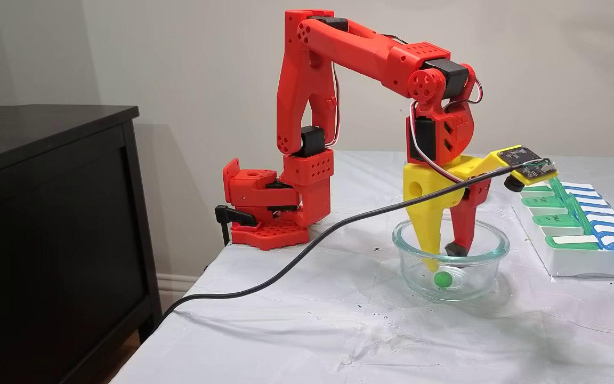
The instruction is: Sort medicines into box.
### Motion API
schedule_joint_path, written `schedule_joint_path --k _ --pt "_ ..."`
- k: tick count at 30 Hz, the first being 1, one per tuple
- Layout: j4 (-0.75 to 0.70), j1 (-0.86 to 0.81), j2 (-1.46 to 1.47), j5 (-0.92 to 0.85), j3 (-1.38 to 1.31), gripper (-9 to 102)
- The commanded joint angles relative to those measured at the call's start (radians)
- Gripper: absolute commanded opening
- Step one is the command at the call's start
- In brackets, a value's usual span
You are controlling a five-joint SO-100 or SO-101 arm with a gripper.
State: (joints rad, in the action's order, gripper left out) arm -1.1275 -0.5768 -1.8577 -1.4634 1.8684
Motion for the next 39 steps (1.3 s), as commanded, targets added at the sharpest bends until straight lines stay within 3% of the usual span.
schedule_joint_path --k 1,39 --pt "0.015 0.0 -0.046 -0.003 -0.006 19" --pt "0.074 0.018 -0.051 0.014 0.071 20"
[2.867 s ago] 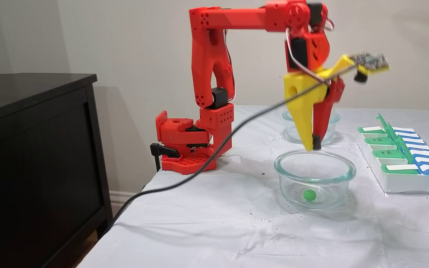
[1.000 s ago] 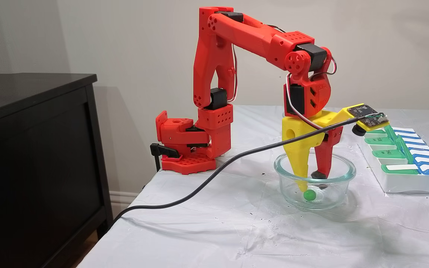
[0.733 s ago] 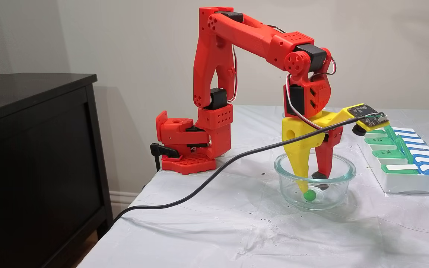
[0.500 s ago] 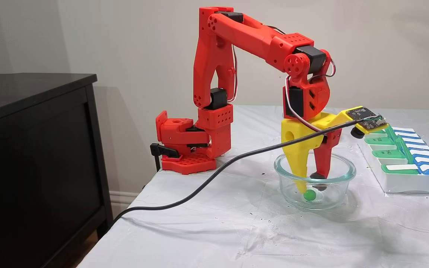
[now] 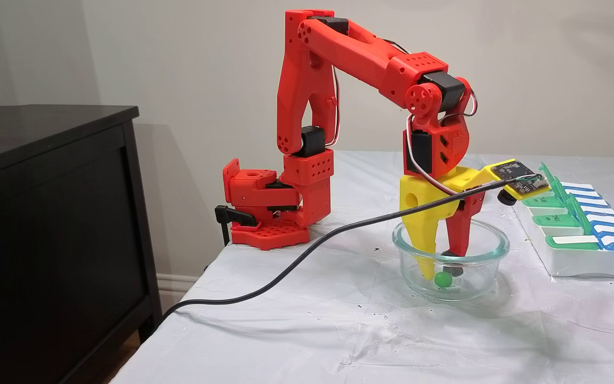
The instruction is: Sort medicines into box.
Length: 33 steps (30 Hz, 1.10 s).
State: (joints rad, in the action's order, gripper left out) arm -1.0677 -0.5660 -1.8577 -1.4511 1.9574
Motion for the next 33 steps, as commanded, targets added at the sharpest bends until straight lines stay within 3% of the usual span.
schedule_joint_path --k 1,33 --pt "0.017 0.008 -0.049 0.002 -0.02 20" --pt "0.055 -0.002 -0.005 -0.028 -0.012 20"
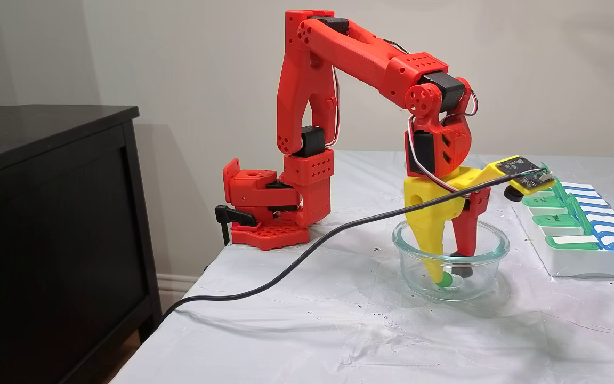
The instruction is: Sort medicines into box.
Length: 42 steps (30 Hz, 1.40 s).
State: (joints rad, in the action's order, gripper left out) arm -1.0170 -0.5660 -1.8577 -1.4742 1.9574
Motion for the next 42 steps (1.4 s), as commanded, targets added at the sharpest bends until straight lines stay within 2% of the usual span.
schedule_joint_path --k 1,35,38,42 --pt "0.003 -0.002 -0.002 -0.006 -0.014 20" --pt "0.02 -0.021 0.029 -0.018 -0.029 20" --pt "0.023 -0.02 0.032 -0.012 -0.026 15" --pt "0.037 -0.015 0.032 0.002 -0.009 1"
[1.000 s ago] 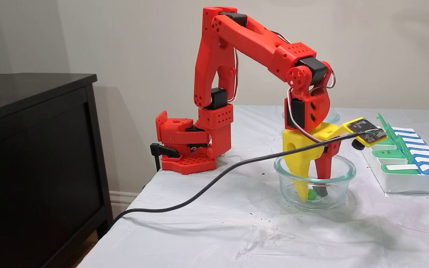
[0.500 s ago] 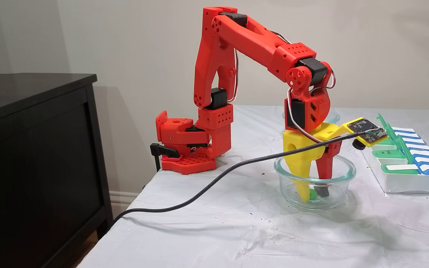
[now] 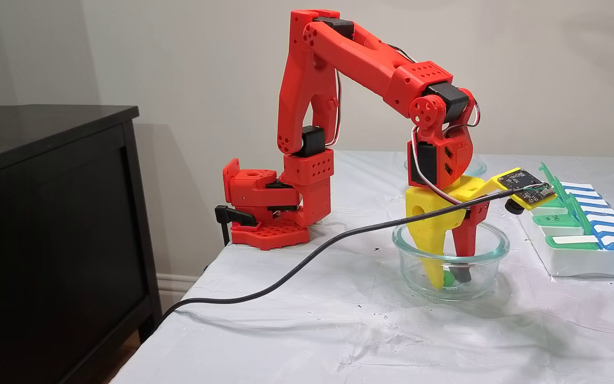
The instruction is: Sort medicines into box.
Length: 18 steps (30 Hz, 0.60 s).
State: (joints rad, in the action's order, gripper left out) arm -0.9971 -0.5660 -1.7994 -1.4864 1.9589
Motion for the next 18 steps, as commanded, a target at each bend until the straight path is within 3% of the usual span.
schedule_joint_path --k 1,12,18 --pt "0.018 -0.014 -0.026 0.015 -0.008 1" --pt "-0.023 0.005 -0.043 0.031 -0.002 0" --pt "-0.069 0.075 -0.215 0.084 0.041 0"
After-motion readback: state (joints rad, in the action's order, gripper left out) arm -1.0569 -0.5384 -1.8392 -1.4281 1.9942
